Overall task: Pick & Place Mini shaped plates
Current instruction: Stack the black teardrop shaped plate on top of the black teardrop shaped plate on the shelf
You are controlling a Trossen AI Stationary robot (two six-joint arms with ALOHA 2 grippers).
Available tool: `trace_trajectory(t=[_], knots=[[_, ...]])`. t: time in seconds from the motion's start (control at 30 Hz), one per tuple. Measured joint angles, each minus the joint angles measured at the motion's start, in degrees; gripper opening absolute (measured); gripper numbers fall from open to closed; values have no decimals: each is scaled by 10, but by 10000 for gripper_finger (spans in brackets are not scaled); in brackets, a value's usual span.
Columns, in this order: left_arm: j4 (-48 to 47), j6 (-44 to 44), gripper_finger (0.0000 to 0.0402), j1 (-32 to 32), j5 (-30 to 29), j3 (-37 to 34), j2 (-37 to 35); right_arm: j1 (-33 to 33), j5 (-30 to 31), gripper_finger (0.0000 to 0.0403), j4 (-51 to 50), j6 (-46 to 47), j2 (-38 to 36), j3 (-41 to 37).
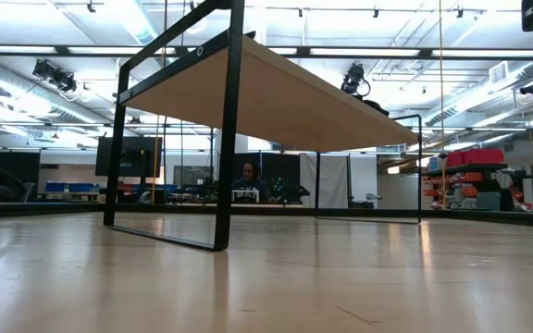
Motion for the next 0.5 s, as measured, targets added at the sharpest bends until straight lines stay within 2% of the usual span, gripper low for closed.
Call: trace_trajectory(t=[0.37,0.5], knots=[[-30,-5,3,5,54,-12,0,0,0,10,0,0,0,0],[-55,-7,3,10,55,-14,0,0,0,10,0,0,0,0]])
